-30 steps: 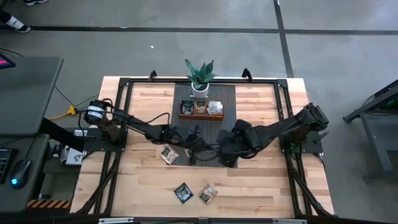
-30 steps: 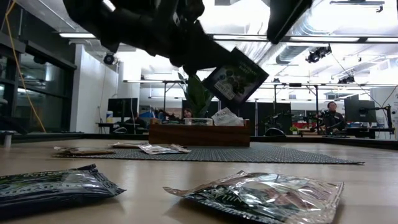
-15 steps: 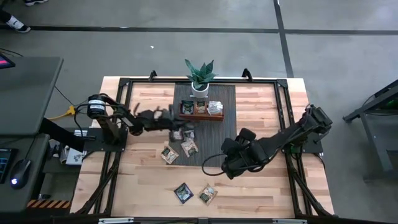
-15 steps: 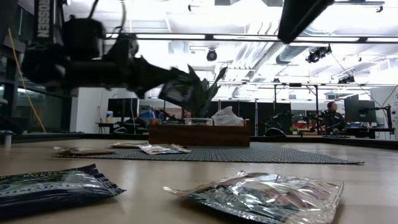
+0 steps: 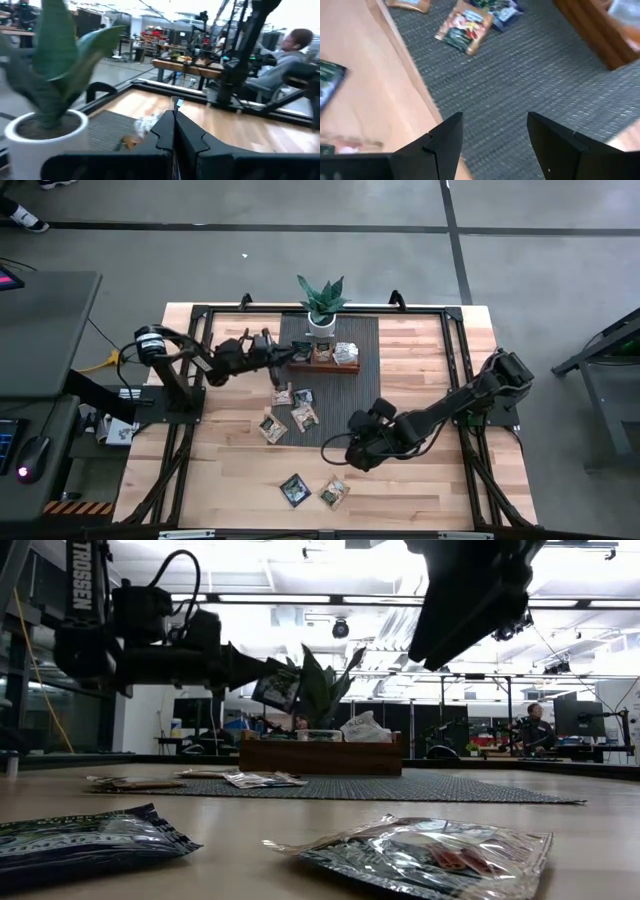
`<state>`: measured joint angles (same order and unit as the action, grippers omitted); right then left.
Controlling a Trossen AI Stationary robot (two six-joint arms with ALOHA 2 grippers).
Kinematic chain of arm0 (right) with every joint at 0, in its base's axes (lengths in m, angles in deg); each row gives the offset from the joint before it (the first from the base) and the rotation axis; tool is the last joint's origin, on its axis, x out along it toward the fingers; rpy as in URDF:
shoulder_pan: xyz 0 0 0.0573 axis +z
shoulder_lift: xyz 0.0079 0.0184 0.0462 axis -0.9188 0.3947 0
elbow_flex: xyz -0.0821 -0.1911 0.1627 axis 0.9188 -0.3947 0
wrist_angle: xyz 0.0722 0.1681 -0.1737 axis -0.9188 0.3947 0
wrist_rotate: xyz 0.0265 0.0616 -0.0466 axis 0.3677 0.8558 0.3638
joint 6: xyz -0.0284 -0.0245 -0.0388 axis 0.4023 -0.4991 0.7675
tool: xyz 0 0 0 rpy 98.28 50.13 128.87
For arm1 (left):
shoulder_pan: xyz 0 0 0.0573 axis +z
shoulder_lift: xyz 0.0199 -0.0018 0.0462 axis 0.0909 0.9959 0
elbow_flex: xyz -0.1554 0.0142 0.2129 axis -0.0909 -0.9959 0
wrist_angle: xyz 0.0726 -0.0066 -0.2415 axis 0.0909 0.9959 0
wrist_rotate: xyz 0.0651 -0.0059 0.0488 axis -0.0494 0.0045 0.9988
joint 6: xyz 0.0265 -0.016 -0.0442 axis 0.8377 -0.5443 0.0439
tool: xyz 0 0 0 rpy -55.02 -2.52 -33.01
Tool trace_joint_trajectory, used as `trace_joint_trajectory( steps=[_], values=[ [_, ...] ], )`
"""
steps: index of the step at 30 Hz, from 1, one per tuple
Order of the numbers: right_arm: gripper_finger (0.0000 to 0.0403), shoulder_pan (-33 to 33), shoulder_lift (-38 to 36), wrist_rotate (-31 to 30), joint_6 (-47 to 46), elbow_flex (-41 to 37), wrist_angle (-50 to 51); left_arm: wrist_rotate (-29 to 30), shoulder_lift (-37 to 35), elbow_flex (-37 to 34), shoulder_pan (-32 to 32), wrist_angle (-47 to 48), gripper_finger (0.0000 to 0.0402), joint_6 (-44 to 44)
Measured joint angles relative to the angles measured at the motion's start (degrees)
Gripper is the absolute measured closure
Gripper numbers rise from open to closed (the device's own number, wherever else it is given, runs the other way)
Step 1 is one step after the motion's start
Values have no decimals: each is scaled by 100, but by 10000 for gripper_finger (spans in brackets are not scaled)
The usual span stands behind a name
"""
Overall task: Pick & Place Tea
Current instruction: Put the purple tea bag into the left section of the wooden organizer
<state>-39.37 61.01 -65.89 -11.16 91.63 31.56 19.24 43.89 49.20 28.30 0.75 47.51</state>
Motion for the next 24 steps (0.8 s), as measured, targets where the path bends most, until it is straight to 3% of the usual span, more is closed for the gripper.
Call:
trace_joint_trajectory(
  steps=[10,24],
  values=[
    [187,0,0,-120,49,-212,-582,-168,0,0,552,90,401,-70],
    [189,0,0,-155,306,-212,-982,31,513,306,542,215,401,-154]
  ],
)
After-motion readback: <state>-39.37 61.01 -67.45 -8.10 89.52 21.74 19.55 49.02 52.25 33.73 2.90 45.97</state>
